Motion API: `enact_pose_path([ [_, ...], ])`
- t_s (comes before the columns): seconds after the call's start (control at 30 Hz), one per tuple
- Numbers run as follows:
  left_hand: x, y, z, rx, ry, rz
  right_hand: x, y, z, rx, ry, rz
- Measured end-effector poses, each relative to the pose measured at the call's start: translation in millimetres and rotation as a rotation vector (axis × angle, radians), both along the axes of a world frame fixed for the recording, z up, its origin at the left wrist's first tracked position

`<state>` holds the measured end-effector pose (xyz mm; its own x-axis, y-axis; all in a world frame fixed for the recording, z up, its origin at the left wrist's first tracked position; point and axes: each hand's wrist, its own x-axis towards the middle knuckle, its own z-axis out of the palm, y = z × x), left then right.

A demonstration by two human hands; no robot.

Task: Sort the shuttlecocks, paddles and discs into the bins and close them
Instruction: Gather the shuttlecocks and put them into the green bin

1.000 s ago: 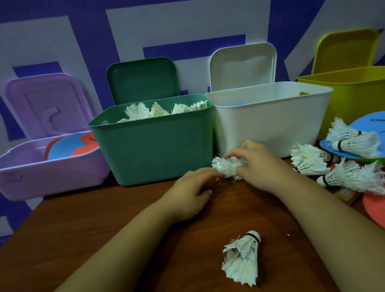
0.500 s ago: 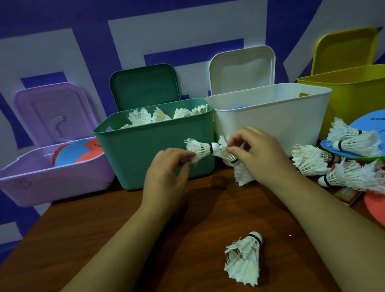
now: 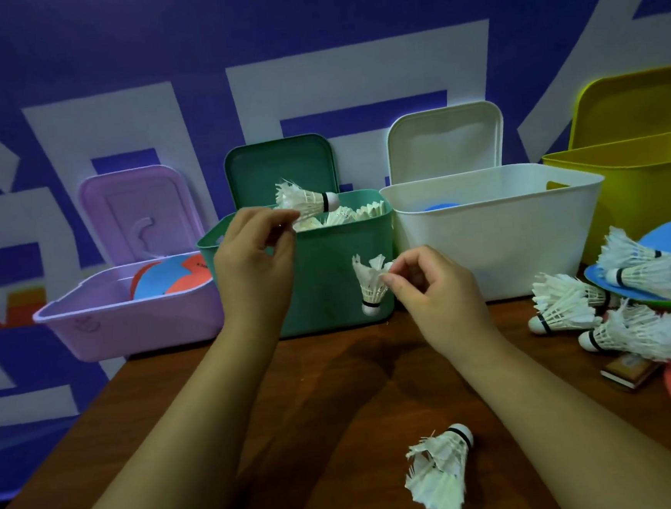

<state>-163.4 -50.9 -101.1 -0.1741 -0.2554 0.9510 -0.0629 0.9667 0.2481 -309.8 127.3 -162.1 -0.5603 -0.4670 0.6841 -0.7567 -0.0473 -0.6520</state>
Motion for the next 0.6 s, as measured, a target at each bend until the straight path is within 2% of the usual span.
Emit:
enact_pose_path([
  [0.1,-17.5,-14.0,17.4,0.077,-0.014,0.031,1.6,-1.9,-0.2,0.006,0.011,0.019],
  [0.23,-42.2,-27.1,13.4,0.22,-0.384,0.104,-1.9,-0.9,-3.5,0.031,0.026,0.034],
  [0.27,-44.6,-26.9,7.2,0.224,-0.418,0.13,-3.4,-0.3,-3.8,0.034,0.026,0.032],
  [0.33,-44.7,-23.4,-6.4,0.122,-0.367,0.12,-5.9,0.7,-3.7,0.021,0.019,0.015],
  [0.43,-40.5,-13.2,-23.7,-0.088,-0.301,-0.018,-6.5,1.1,-2.1,-0.029,-0.031,-0.008],
  [0.53,-37.2,3.7,-24.7,-0.107,-0.451,-0.224,-4.2,-1.3,-0.2,-0.087,-0.039,-0.024],
  [0.6,-36.8,8.6,-23.6,-0.091,-0.506,-0.285,-3.1,-2.6,0.9,-0.122,-0.041,-0.027],
])
